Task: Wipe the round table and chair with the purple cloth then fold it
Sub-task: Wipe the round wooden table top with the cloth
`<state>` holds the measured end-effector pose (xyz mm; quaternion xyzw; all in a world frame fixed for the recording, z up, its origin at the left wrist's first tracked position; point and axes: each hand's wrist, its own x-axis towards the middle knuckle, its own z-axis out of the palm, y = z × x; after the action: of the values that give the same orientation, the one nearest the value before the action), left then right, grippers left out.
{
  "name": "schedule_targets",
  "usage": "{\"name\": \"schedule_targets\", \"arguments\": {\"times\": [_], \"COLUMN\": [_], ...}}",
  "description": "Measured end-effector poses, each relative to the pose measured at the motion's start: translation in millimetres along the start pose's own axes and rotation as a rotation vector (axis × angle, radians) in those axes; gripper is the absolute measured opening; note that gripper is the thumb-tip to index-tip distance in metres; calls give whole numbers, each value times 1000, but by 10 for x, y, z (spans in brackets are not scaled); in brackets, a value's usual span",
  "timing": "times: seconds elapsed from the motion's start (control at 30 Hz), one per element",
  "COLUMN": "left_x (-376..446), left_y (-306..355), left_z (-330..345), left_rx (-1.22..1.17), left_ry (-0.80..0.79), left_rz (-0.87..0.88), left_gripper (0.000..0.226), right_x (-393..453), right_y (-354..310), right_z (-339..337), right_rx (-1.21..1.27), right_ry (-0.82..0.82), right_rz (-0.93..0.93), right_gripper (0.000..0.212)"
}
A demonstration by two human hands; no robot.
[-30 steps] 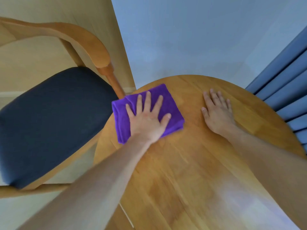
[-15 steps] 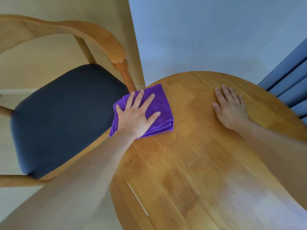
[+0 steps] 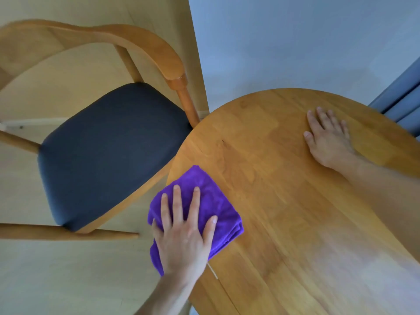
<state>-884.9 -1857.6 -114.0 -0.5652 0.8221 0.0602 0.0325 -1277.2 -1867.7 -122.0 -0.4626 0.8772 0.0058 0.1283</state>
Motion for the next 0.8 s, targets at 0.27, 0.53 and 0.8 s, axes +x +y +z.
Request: {"name": "schedule_targets", "arguments": {"times": [0.27, 0.53, 0.8], "left_x": [1107, 636, -63], "left_y": [72, 762, -149], "left_z": [-162, 24, -3], "left_rx": [37, -26, 127], "left_ry": [-18, 4, 3], "left_rz": [420, 298, 974], "left_gripper": [69, 68, 69], "right_x": [43, -141, -755], "right_y": [-30, -156, -406], "right_z": [-19, 3, 212], "right_rx": [8, 82, 117], "right_ry": [2, 134, 224], "right_rz": [-11, 40, 5], "right_gripper": [60, 55, 52]}}
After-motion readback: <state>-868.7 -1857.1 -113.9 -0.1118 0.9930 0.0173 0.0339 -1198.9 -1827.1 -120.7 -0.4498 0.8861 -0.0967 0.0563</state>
